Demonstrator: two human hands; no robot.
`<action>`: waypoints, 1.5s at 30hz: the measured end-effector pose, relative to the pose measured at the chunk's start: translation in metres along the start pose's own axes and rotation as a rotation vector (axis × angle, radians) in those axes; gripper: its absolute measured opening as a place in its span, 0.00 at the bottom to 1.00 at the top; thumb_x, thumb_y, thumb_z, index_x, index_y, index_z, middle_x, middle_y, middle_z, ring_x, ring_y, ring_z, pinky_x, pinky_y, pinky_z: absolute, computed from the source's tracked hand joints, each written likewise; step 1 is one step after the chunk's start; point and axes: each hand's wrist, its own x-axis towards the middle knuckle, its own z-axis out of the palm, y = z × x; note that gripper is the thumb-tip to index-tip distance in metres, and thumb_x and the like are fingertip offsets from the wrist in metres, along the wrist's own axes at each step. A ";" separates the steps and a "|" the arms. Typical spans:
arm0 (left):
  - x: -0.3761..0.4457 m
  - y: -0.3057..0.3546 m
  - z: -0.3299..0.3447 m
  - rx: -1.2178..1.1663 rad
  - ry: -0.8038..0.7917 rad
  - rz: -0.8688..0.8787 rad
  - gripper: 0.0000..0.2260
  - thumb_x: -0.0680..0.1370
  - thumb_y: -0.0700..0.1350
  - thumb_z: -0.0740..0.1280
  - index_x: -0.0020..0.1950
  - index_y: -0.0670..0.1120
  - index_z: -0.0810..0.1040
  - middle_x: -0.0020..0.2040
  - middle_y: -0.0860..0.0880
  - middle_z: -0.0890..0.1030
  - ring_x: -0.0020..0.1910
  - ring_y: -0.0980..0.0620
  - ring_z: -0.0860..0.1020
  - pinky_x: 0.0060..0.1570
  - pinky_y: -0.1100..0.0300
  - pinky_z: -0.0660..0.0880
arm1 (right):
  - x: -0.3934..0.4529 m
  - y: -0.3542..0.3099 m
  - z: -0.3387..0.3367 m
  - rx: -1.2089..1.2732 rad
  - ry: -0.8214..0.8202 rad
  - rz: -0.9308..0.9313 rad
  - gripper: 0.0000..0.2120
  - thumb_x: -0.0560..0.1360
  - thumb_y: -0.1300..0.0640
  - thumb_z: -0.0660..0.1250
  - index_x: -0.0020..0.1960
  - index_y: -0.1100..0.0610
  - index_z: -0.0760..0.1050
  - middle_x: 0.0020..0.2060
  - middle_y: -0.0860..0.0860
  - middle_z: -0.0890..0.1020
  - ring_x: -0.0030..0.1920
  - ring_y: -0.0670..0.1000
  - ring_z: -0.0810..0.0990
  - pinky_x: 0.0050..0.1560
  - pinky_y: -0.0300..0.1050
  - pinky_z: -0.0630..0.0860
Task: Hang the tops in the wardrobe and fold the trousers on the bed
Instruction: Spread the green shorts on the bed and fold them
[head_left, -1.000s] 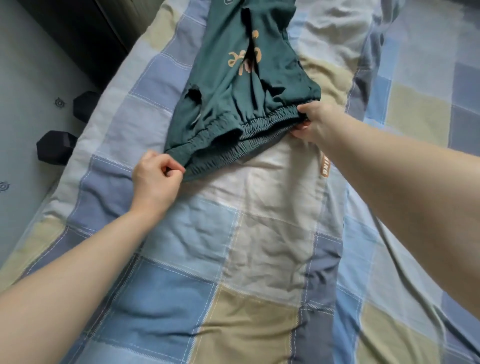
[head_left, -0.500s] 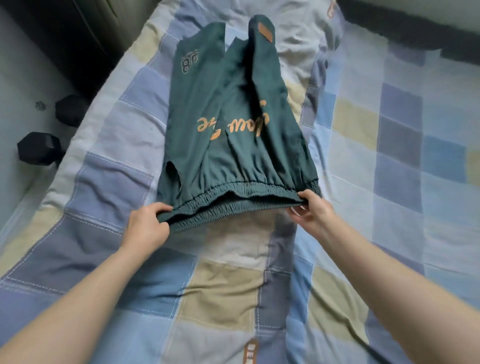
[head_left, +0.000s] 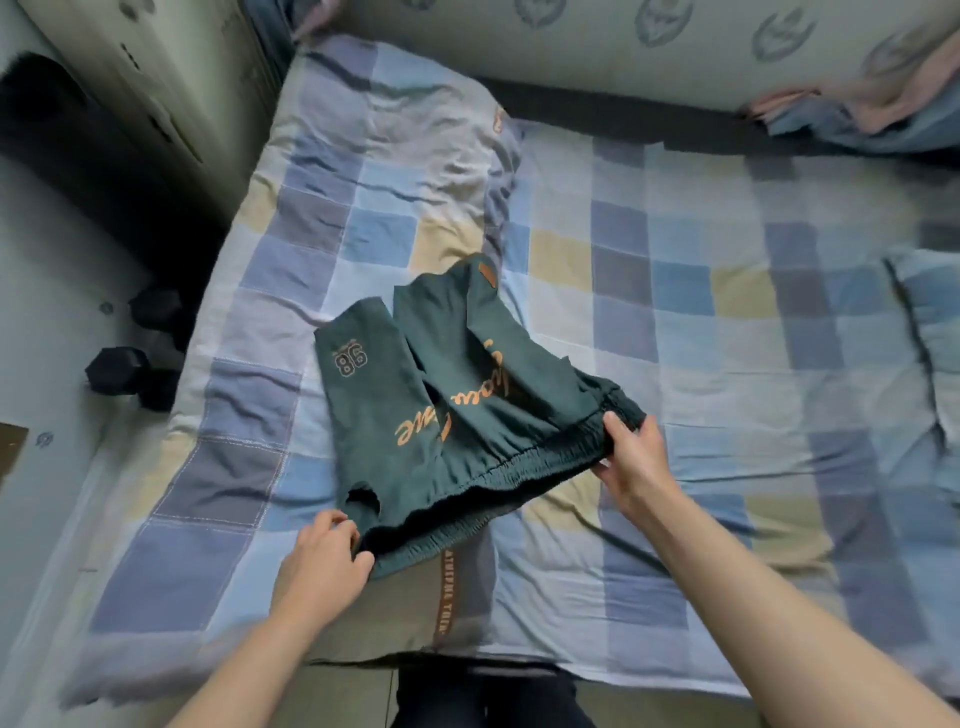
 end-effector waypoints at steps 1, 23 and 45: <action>-0.015 0.008 -0.004 0.016 -0.065 0.023 0.05 0.75 0.47 0.64 0.40 0.48 0.70 0.50 0.52 0.72 0.52 0.46 0.73 0.51 0.54 0.73 | -0.017 -0.013 -0.004 -0.032 -0.014 -0.059 0.06 0.80 0.62 0.60 0.51 0.51 0.71 0.50 0.51 0.80 0.46 0.51 0.79 0.41 0.48 0.78; -0.161 0.260 -0.210 -0.376 -0.173 0.928 0.04 0.73 0.41 0.75 0.44 0.43 0.81 0.40 0.47 0.83 0.40 0.51 0.80 0.48 0.51 0.79 | -0.242 -0.118 -0.063 -0.627 -0.452 -0.412 0.15 0.68 0.51 0.66 0.53 0.52 0.70 0.42 0.59 0.83 0.44 0.61 0.81 0.51 0.61 0.77; -0.310 0.431 -0.148 -0.794 -0.334 0.902 0.06 0.78 0.43 0.68 0.42 0.46 0.78 0.35 0.54 0.78 0.36 0.57 0.76 0.37 0.67 0.72 | -0.186 -0.094 -0.306 -1.040 -0.343 -0.668 0.20 0.72 0.57 0.70 0.63 0.52 0.71 0.54 0.46 0.77 0.58 0.47 0.74 0.56 0.36 0.68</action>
